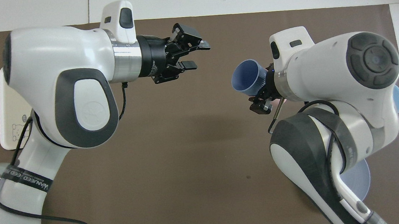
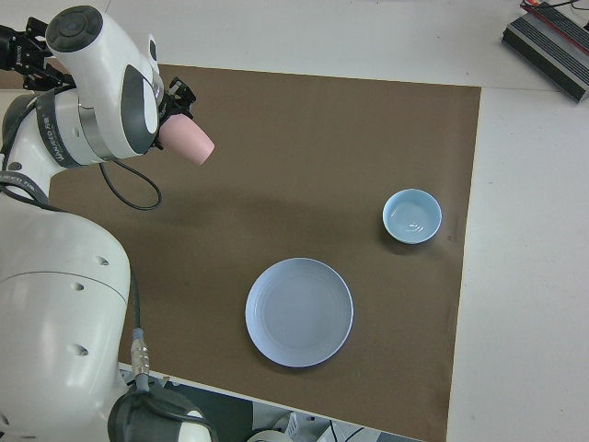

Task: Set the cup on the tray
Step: 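Carry the cups inward with the right gripper while the left gripper approaches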

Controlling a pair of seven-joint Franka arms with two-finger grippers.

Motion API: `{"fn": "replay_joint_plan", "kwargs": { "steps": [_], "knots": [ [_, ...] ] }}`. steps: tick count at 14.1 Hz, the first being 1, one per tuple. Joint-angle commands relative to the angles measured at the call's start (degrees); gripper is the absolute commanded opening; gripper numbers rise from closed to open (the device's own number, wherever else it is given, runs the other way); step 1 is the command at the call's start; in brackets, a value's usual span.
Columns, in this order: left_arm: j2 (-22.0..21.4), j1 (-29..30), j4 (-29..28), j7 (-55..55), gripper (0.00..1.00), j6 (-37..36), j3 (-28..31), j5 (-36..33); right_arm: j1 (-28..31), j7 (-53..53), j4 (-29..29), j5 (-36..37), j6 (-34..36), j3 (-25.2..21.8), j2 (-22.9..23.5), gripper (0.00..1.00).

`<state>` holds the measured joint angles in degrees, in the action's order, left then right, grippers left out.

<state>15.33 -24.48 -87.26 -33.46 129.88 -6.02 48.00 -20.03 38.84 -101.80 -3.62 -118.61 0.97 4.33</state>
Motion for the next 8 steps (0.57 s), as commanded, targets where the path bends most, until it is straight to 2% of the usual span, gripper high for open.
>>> {"fn": "replay_joint_plan", "kwargs": {
  "steps": [1,5,8],
  "knots": [
    [0.57,-3.82,-0.37,-0.90,0.62,2.22,1.01,1.30,-0.98,-1.49,0.90,1.86,1.28,-0.09,0.06,0.00],
    [-0.39,-4.88,-3.88,0.06,0.62,0.99,1.10,-0.19,-0.89,-1.49,1.17,2.39,1.19,-0.09,0.23,0.00],
    [-0.13,-4.00,-3.45,1.29,0.62,-1.38,1.01,-2.73,-0.89,-1.40,1.26,2.39,0.93,-0.09,0.24,0.00]
  ]
}}
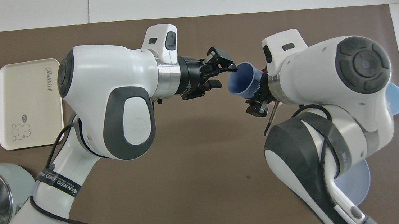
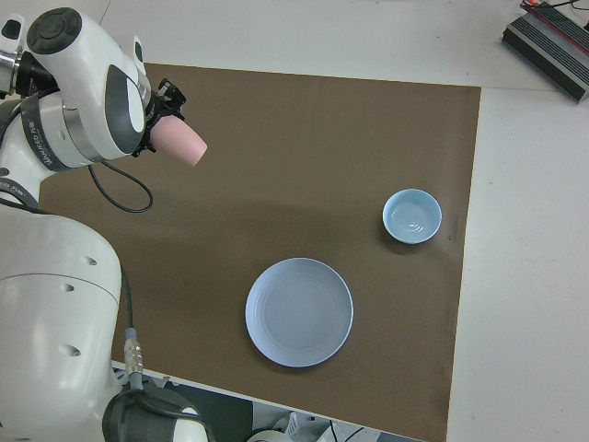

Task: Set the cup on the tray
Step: 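Grasp the inner blue cup with the left gripper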

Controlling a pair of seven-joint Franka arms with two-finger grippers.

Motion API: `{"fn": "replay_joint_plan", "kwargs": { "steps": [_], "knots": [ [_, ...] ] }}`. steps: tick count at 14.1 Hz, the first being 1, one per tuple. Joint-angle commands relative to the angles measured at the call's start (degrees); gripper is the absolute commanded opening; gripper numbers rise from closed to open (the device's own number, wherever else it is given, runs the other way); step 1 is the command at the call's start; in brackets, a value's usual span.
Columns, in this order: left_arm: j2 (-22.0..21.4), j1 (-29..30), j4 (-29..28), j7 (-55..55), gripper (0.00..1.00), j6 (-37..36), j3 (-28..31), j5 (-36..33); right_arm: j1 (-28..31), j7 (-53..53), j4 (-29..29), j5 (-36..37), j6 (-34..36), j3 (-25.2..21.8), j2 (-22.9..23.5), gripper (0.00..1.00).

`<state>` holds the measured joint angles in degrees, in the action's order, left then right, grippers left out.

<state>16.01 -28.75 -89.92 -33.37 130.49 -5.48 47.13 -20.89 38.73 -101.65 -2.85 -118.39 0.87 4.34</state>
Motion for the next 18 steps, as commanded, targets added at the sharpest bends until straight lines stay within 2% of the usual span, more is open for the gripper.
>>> {"fn": "replay_joint_plan", "kwargs": {
  "steps": [1,6,7,9,11,12,18],
  "knots": [
    [-0.72,0.19,-0.96,2.24,0.62,-2.09,0.47,-1.87,0.06,-1.29,1.10,1.62,0.62,0.00,0.23,0.00],
    [-0.63,-3.15,-1.84,2.34,0.57,-1.64,0.56,-1.96,0.15,-1.29,1.10,1.62,0.36,0.00,0.32,0.00],
    [-0.89,-4.11,-2.45,2.43,0.49,-1.21,0.56,-1.96,0.15,-1.29,1.10,1.62,0.27,0.00,0.32,0.00],
    [-0.89,-4.47,-2.46,2.69,0.39,-1.29,0.64,-1.96,0.15,-1.29,1.10,1.62,0.27,0.00,0.32,0.00],
    [-0.98,-4.38,-2.46,4.27,0.08,-1.56,0.64,-1.96,0.15,-1.29,1.10,1.62,0.18,0.00,0.32,0.00],
    [-0.89,-4.30,-2.46,4.53,0.00,-1.65,0.64,-1.96,0.15,-1.29,1.10,1.62,0.18,0.00,0.32,0.00],
    [-0.01,-1.50,1.49,4.71,0.00,-3.22,1.17,-5.73,0.15,-1.29,1.10,1.54,0.18,0.00,0.32,0.00]
  ]
}}
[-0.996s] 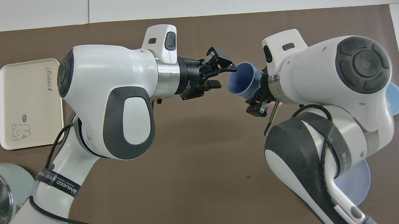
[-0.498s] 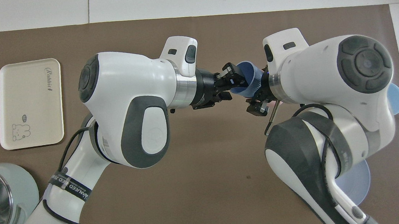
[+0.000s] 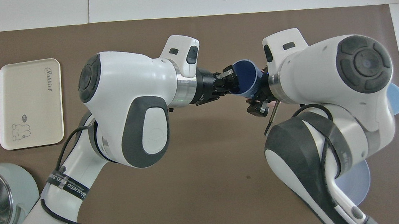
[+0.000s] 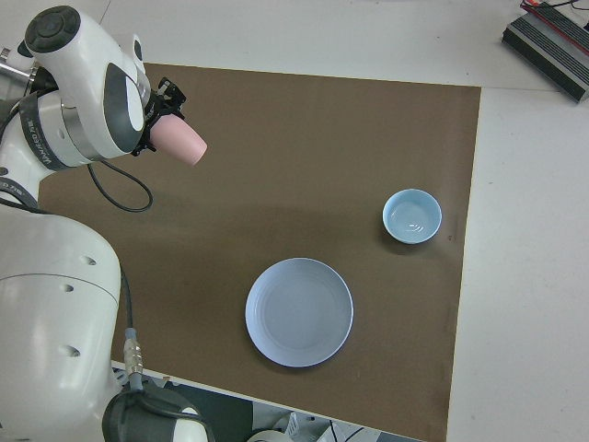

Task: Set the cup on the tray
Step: 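Pull the blue cup toward the tray while the right gripper withdraws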

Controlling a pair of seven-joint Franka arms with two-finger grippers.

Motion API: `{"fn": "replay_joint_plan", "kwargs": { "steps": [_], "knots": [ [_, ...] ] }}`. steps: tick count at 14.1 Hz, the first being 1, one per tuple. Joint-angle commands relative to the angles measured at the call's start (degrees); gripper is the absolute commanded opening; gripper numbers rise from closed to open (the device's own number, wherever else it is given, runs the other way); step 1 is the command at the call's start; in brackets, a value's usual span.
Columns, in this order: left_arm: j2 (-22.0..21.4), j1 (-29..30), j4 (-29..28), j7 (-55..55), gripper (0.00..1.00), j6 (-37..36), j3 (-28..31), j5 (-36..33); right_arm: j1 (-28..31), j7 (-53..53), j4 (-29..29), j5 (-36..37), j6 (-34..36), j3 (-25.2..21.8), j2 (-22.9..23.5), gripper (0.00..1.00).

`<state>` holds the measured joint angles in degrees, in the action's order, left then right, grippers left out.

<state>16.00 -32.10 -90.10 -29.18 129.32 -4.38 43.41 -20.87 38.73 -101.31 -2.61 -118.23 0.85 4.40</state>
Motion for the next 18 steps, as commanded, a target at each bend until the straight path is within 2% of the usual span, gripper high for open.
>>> {"fn": "replay_joint_plan", "kwargs": {
  "steps": [1,3,5,9,13,14,16,18],
  "knots": [
    [0.35,2.74,2.90,0.53,0.00,-4.66,0.08,-3.23,0.12,-1.29,0.76,1.29,0.02,0.03,0.26,0.00],
    [2.19,5.98,7.19,0.88,0.00,-9.15,0.08,-10.94,0.12,-1.29,0.68,1.29,0.02,0.03,0.26,0.00],
    [2.64,9.23,8.71,1.06,0.00,-12.41,0.16,-14.40,0.21,-1.29,0.67,1.29,0.02,0.03,0.26,0.00],
    [2.55,16.96,8.45,6.31,0.00,-11.46,0.17,-25.54,0.74,-1.29,0.76,0.68,-0.25,-0.14,0.35,0.00],
    [1.85,29.26,4.94,19.47,0.00,-10.41,0.51,-28.90,4.24,-0.33,0.67,-0.46,-2.35,-0.14,0.61,0.00],
    [1.76,32.77,4.15,23.26,0.00,-9.53,0.52,-29.08,5.65,1.59,0.41,-3.51,-3.49,-0.14,0.70,0.00],
    [0.53,39.71,1.08,32.03,0.00,-8.21,0.52,-29.09,10.47,12.01,-0.64,-12.20,-7.44,-0.14,0.79,0.00],
    [-0.70,44.47,-4.79,41.27,0.00,-2.35,0.60,-29.26,15.48,21.17,-1.87,-20.55,-8.42,-0.23,0.79,0.00]
  ]
}}
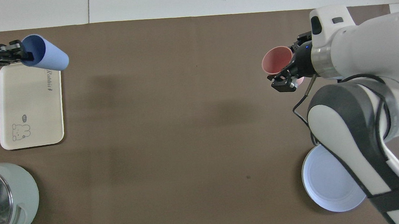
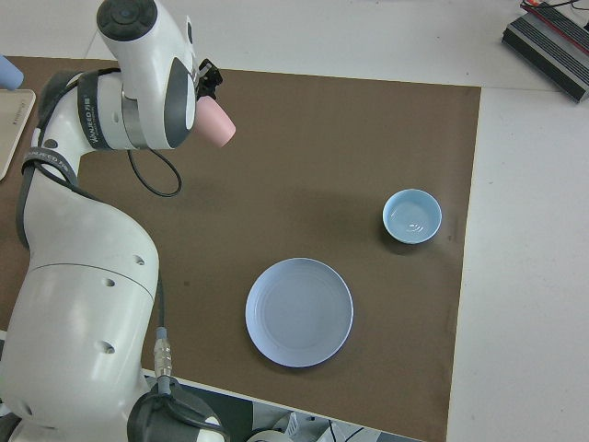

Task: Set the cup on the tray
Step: 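Pull the blue cup toward the tray while the right gripper withdraws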

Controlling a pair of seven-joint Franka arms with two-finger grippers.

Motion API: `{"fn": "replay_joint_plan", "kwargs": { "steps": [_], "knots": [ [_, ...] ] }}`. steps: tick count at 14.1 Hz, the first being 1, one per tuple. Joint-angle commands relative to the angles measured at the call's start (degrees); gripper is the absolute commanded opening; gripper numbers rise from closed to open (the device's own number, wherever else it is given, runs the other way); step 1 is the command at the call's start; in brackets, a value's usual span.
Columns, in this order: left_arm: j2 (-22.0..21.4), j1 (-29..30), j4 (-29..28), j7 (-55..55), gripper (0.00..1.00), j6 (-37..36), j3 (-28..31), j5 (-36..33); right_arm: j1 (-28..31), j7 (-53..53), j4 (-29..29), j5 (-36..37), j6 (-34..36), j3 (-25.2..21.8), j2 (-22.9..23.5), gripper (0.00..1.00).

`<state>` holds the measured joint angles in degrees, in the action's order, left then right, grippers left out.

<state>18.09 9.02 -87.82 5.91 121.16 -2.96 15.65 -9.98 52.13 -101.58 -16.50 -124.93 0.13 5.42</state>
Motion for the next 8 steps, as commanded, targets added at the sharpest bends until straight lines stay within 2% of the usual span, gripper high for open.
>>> {"fn": "replay_joint_plan", "kwargs": {
  "steps": [1,2,5,8],
  "knots": [
    [-2.62,5.03,-9.63,8.13,0.00,9.93,-0.91,-1.50,6.88,11.81,-2.30,-11.14,-1.81,0.49,-0.15,0.00],
    [-1.84,5.92,-11.22,8.76,0.00,12.67,-0.82,-1.58,9.08,16.11,-3.00,-15.97,-2.59,0.57,0.72,0.00],
    [2.21,7.59,-12.03,9.21,0.00,17.96,-0.91,-1.50,14.63,34.30,-3.45,-36.70,-3.74,0.49,5.64,0.00],
    [4.85,10.39,-12.02,13.23,0.00,20.07,-0.91,-1.50,17.01,47.05,-7.13,-50.07,-5.41,0.49,7.93,0.00]
  ]
}}
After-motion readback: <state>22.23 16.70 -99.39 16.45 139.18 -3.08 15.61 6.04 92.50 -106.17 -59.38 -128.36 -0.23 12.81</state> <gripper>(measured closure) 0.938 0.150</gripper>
